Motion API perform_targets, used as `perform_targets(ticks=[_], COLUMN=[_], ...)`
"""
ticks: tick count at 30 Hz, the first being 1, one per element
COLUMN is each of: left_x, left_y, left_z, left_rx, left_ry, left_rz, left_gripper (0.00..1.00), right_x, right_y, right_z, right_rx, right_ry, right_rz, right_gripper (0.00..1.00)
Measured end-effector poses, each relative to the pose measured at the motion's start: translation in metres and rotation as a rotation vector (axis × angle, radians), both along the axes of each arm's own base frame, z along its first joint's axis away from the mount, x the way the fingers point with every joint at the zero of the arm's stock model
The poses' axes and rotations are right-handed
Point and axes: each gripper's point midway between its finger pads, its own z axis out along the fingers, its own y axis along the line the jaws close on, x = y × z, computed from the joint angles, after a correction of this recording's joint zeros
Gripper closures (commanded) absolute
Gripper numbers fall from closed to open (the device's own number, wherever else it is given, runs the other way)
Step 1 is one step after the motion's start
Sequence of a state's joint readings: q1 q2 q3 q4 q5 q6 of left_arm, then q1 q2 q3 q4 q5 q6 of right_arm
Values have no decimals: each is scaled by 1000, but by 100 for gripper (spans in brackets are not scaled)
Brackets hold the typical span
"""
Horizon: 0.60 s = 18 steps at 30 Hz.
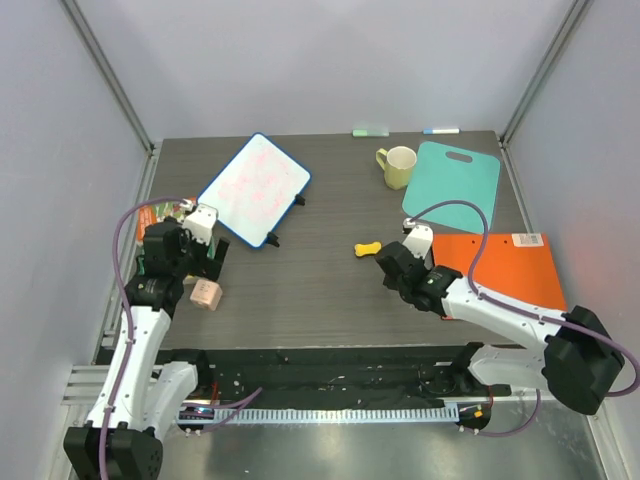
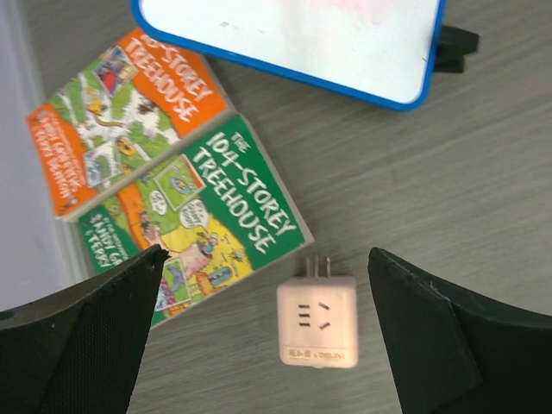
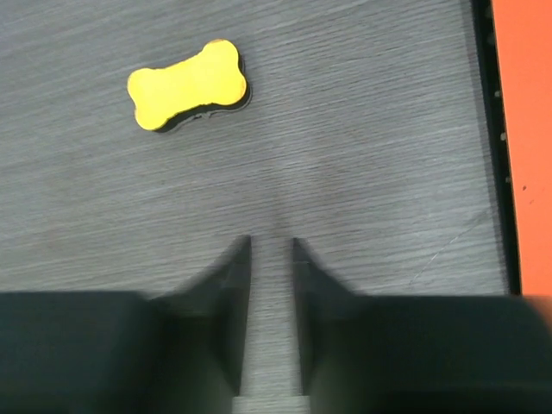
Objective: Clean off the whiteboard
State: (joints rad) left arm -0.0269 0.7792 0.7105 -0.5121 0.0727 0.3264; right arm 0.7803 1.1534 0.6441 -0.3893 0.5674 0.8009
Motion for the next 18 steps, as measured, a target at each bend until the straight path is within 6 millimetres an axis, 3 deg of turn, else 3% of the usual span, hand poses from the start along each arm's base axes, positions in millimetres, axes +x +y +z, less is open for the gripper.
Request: perform_targets(ticks=[10,18], left_x=[-20,-22], left_y=[-19,-15], left_z=[-15,-13], left_rx=[-62,-40], left_ry=[105,112], left_rz=[-91,-83], left_gripper=[0,0], right_x=[16,74], right_y=[2,19], right_z=[-63,-65], right_rx=[-121,-130], right_ry=[187,157], right_rz=[-48,-76], right_gripper=[99,99])
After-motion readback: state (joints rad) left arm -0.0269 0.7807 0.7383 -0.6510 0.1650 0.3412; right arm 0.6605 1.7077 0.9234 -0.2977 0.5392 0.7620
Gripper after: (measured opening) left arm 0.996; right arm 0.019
